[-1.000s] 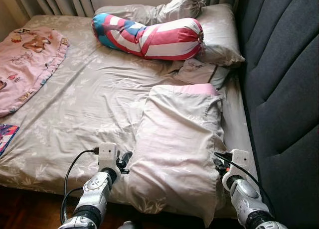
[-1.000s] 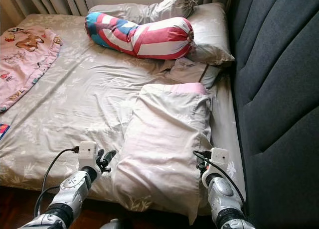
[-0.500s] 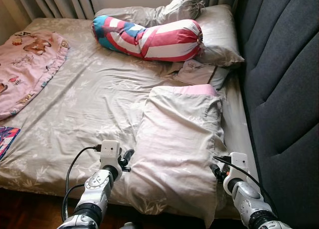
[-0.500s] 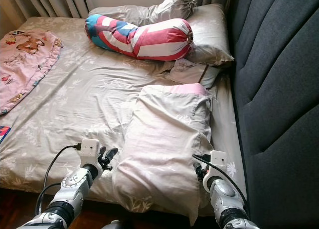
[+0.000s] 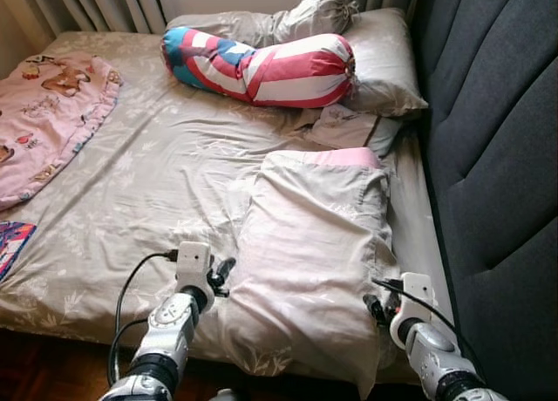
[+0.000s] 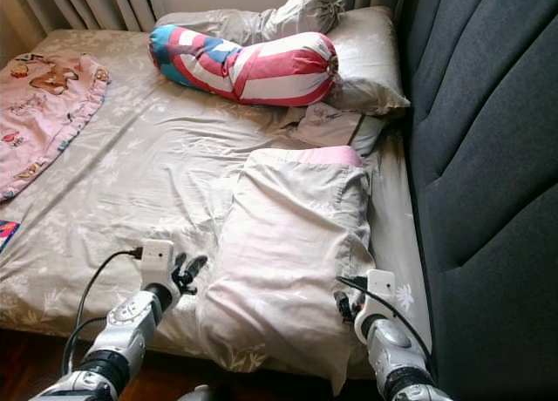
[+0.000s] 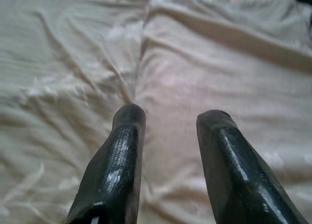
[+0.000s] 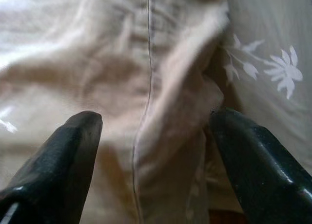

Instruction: Clean up the room

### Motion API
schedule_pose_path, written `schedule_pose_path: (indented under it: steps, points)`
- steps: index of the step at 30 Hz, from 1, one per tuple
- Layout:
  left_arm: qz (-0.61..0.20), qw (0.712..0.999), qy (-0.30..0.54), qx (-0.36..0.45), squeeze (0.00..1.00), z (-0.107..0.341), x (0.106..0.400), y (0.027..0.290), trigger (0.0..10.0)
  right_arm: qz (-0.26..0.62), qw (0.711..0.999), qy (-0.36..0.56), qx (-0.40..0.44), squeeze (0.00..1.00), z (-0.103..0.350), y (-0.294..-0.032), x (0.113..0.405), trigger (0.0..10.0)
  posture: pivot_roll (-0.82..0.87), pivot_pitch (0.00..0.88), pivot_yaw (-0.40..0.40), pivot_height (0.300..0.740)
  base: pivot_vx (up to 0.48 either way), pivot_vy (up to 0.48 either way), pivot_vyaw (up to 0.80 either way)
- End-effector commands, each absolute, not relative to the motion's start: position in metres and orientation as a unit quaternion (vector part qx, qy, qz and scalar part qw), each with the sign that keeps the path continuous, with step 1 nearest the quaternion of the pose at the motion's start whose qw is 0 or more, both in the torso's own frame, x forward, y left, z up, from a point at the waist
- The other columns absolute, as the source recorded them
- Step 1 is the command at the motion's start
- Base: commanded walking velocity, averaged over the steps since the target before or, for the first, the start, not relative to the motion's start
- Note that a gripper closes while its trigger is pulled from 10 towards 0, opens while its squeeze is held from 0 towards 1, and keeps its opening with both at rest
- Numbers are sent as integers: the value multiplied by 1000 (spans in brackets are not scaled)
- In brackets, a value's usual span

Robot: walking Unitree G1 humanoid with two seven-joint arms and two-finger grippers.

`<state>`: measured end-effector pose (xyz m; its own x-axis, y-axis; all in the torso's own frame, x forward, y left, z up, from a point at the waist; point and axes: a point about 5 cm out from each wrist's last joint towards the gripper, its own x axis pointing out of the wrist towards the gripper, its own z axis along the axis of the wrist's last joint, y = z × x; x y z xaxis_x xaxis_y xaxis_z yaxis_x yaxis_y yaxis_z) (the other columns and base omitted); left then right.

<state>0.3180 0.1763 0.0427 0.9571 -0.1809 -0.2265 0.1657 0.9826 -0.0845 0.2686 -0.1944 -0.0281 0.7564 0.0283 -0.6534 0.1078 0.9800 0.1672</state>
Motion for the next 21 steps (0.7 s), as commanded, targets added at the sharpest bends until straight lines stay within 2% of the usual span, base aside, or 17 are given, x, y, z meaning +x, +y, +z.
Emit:
schedule_pose_path:
  steps: [1, 12, 21]
  points:
    - [-84, 990, 109, -31, 0, 46, 318, 182, 10000, -22, 925, 368, 87, 0, -35, -194, 261, 10000, -56, 137, 46, 740, 0, 0, 0]
    - [-91, 991, 90, -28, 0, 53, 311, 184, 10000, -4, 924, 373, 87, 0, -39, -182, 258, 10000, -11, 196, 60, 740, 0, 0, 0]
    - [-96, 991, 85, -25, 0, 62, 300, 185, 10000, 11, 917, 397, 41, 0, -47, -173, 249, 10000, 22, 248, 67, 740, 0, 0, 0]
